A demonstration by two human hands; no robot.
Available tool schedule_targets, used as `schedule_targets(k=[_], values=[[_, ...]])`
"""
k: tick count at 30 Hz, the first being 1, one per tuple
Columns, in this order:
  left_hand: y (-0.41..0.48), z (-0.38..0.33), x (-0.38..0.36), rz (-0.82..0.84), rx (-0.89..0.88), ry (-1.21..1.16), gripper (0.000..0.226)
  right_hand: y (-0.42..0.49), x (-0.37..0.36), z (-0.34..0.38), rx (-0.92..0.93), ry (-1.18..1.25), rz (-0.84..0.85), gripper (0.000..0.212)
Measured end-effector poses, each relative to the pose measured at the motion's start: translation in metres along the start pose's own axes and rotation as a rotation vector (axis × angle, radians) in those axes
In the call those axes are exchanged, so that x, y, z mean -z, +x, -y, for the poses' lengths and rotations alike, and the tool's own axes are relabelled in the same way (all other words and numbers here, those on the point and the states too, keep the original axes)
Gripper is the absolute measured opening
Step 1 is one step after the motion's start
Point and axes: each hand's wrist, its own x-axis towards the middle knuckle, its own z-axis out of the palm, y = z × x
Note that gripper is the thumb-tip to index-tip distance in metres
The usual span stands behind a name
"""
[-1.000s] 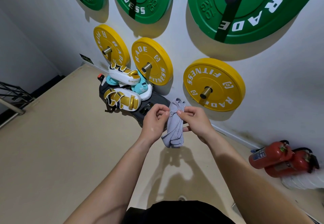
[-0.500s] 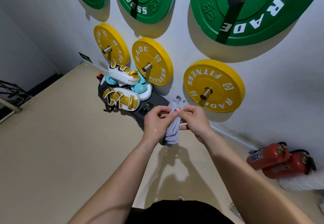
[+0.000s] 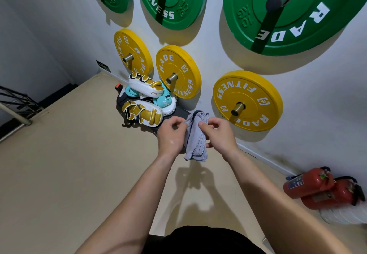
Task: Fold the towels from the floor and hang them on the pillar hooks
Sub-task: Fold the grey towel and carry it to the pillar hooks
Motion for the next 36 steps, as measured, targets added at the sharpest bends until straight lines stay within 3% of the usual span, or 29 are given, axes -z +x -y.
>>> schedule_targets(k=[5,9,13,20,25,29,36], values=[[0.006,-0.001,0.018,-0.053,-0.078,0.156,0.009,0.001,0.004,0.001,0.041,-0.115,-0.062,0.047],[0.009,-0.001,0.029,-0.08,-0.065,0.131,0.017,0.006,0.011,0.004,0.13,-0.311,-0.093,0.044],[0.014,0.002,0.031,-0.066,-0.107,0.134,0.021,0.013,0.018,0.005,0.086,-0.407,-0.093,0.037],[0.016,0.021,0.035,0.043,-0.465,0.543,0.024,0.017,0.033,0.019,0.144,-0.455,0.063,0.034],[0.003,0.018,0.026,-0.027,-0.287,0.379,0.016,0.02,0.035,0.022,0.166,-0.497,0.074,0.037],[-0.002,0.016,0.021,-0.103,-0.294,0.303,0.012,0.021,0.031,0.018,0.172,-0.531,0.006,0.032],[0.002,0.01,0.038,0.063,-0.226,0.377,0.011,0.022,0.033,0.012,0.221,-0.784,-0.201,0.026]])
